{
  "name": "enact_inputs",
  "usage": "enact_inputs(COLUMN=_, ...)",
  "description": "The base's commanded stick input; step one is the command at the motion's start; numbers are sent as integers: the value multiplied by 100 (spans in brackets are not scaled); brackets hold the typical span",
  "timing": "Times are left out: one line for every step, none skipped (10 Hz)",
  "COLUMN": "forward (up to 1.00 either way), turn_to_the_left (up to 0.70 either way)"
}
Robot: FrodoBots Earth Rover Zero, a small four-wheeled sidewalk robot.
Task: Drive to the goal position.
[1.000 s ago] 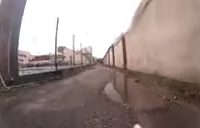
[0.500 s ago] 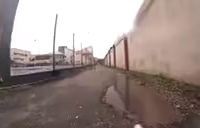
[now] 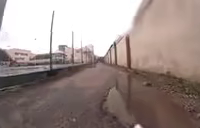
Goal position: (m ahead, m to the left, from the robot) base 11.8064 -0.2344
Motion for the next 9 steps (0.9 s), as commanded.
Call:
enact_inputs(forward=70, turn_to_the_left=8)
enact_inputs(forward=70, turn_to_the_left=8)
enact_inputs(forward=70, turn_to_the_left=8)
enact_inputs(forward=70, turn_to_the_left=8)
enact_inputs(forward=70, turn_to_the_left=8)
enact_inputs(forward=70, turn_to_the_left=8)
enact_inputs(forward=70, turn_to_the_left=8)
enact_inputs(forward=70, turn_to_the_left=8)
enact_inputs(forward=70, turn_to_the_left=8)
